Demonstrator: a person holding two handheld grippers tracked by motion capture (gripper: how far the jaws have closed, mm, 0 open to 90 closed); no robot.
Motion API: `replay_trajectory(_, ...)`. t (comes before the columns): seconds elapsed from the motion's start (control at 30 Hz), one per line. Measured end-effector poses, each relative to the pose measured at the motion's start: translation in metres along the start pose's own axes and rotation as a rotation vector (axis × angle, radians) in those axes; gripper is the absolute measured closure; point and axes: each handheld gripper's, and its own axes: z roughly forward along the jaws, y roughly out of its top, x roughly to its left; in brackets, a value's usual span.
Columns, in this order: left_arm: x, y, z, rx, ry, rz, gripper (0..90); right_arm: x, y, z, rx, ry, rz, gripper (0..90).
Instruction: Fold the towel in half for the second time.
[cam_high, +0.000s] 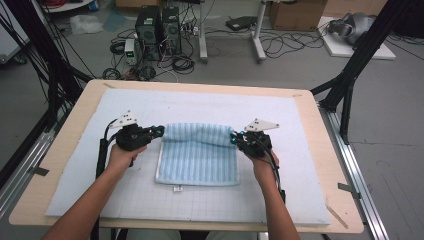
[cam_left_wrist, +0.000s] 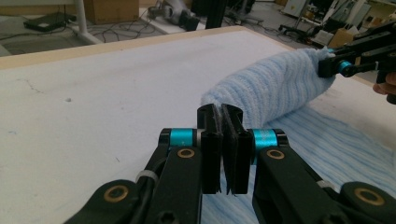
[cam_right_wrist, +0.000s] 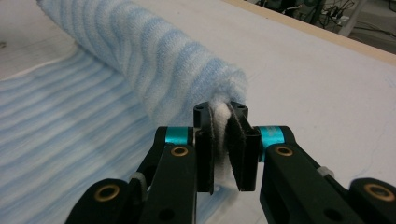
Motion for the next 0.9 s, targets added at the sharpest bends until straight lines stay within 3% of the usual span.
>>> replay_trajectory(0.33,-0.030,-0.030,-0.023,0.025,-0.023,0.011,85.8,0.029,-0.037,-0.023,0.000,0.004,0.010,81.9)
replay_trajectory(0.63,-0.054,-0.049,-0.044,0.066,-0.049,0.044,84.7,0.055,-0.055,-0.046,0.008,0.005,-0.008,80.9)
replay_trajectory(0.67,-0.056,-0.051,-0.046,0.070,-0.051,0.037,81.8,0.057,-0.056,-0.047,0.013,0.001,-0.012,78.9)
replay_trajectory(0.73,-0.057,-0.052,-0.048,0.073,-0.026,-0.020,58.7,0.060,-0.060,-0.052,0.015,0.007,-0.002,69.4)
replay_trajectory(0.77,-0.055,-0.050,-0.050,0.065,-0.025,-0.042,52.6,0.061,-0.061,-0.055,0.002,0.005,0.015,68.1)
replay_trajectory(0.9,-0.053,-0.044,-0.053,0.019,-0.009,-0.050,53.3,0.062,-0.055,-0.070,-0.085,0.006,0.059,65.6)
